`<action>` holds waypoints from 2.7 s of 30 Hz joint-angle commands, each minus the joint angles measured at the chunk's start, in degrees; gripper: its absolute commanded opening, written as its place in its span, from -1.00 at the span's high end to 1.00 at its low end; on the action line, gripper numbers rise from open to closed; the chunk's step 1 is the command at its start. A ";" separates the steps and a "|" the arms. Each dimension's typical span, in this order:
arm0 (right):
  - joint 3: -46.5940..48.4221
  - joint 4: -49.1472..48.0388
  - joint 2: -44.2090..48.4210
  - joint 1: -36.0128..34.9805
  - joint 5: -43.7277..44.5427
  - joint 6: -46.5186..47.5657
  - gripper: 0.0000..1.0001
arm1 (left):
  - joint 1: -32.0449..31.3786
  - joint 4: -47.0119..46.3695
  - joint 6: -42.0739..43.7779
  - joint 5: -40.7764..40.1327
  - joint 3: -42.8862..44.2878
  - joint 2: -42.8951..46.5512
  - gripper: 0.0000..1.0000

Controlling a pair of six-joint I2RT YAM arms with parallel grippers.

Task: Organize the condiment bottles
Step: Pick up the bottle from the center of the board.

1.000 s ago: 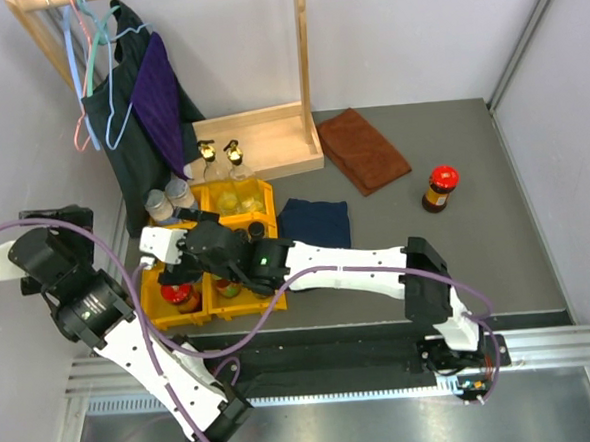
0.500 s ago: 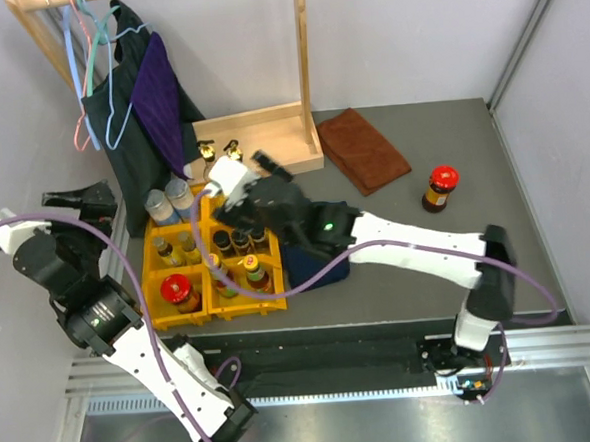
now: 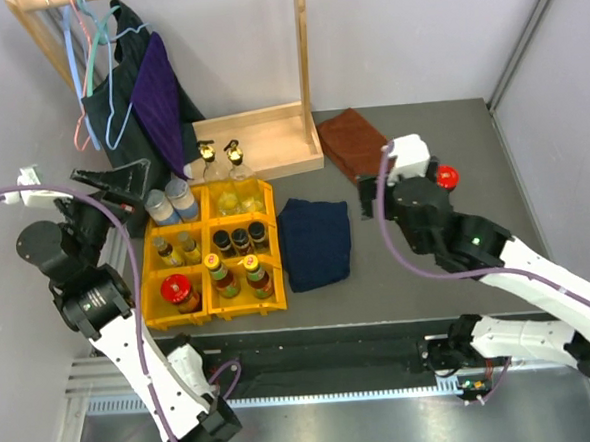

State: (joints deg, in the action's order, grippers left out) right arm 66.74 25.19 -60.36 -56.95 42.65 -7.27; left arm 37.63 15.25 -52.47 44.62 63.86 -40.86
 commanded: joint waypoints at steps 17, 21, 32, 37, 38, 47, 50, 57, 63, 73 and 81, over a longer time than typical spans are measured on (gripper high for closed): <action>-15.67 4.26 2.53 34.26 -10.13 -26.04 -0.98 | -41.56 -15.51 9.04 -8.39 3.38 -11.51 -0.90; -15.68 1.80 -2.73 38.57 -12.68 -26.57 -0.98 | -53.07 -9.45 17.11 -16.99 5.75 -15.21 -0.88; -9.09 -4.88 -19.61 47.88 -16.46 -25.52 -0.98 | -74.18 -1.36 28.56 -35.74 9.10 -23.82 -0.87; -7.50 -9.70 -23.13 50.00 -16.64 -24.03 -0.97 | -79.89 -1.18 29.79 -41.00 8.65 -26.19 -0.87; -7.15 -10.42 -23.66 50.09 -16.46 -23.50 -0.97 | -80.69 -1.18 30.14 -41.89 8.65 -27.33 -0.87; -4.69 -12.36 -27.62 50.27 -16.64 -20.94 -0.80 | -83.51 -1.97 29.97 -47.17 6.64 -29.63 -0.87; -5.65 -12.80 -27.45 50.35 -17.69 -21.38 -0.42 | -83.68 -2.24 29.62 -48.22 5.67 -29.63 -0.86; -6.27 -9.99 -26.66 50.27 -18.31 -22.44 0.48 | -83.77 -1.97 28.13 -50.42 4.35 -29.28 -0.85; -7.76 -6.92 -20.60 46.94 -19.72 -20.95 1.00 | -83.77 -2.06 27.42 -52.35 2.51 -28.49 -0.82; -11.28 1.87 -6.27 33.93 -21.21 -19.36 1.00 | -84.56 -2.94 26.10 -51.74 -1.71 -29.71 -0.79; -13.91 4.34 -2.31 22.68 -23.58 -19.89 1.00 | -88.95 -6.28 27.24 -53.14 -5.93 -30.06 -0.80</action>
State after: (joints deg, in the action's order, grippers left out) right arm 53.21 32.27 -64.93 -30.04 19.66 -27.03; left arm -48.86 13.41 -25.78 -7.09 59.64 -71.11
